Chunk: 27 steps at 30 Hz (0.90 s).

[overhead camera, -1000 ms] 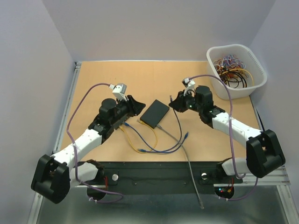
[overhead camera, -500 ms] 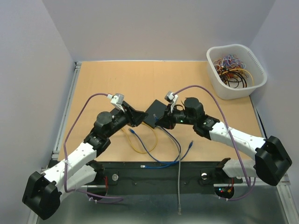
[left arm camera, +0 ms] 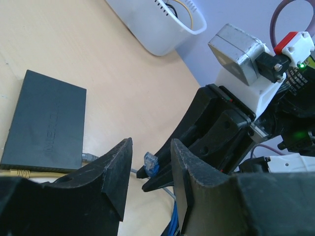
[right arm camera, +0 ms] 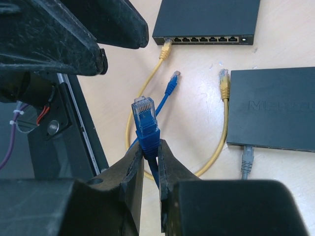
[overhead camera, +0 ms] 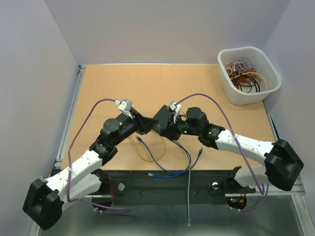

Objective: Insert the plug into the switch port

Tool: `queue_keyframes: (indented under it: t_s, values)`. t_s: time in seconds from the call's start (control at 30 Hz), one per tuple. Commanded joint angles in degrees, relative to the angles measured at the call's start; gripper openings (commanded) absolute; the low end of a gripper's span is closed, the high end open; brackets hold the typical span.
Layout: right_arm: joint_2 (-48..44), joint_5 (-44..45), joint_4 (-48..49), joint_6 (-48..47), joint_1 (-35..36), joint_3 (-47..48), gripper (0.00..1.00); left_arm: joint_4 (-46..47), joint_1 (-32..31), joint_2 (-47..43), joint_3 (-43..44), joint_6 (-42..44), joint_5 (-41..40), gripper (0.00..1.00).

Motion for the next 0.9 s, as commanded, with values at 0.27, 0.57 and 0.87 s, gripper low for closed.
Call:
queue_keyframes:
  t_s: [0.27, 0.57, 0.87]
  values:
    - [0.05, 5.03, 2.27, -0.68, 2.48, 3.46, 0.00, 1.89, -4.59, 3.73, 0.62, 1.29, -3.72, 0.48]
    - [0.32, 6.43, 2.27, -0.59, 3.35, 3.99, 0.01, 0.48, -8.37, 7.60, 2.20, 2.70, -8.46, 0.44]
    - [-1.00, 7.57, 2.35, -0.50, 3.88, 3.29, 0.00, -0.13, -8.72, 7.25, 2.03, 2.44, -10.76, 0.10]
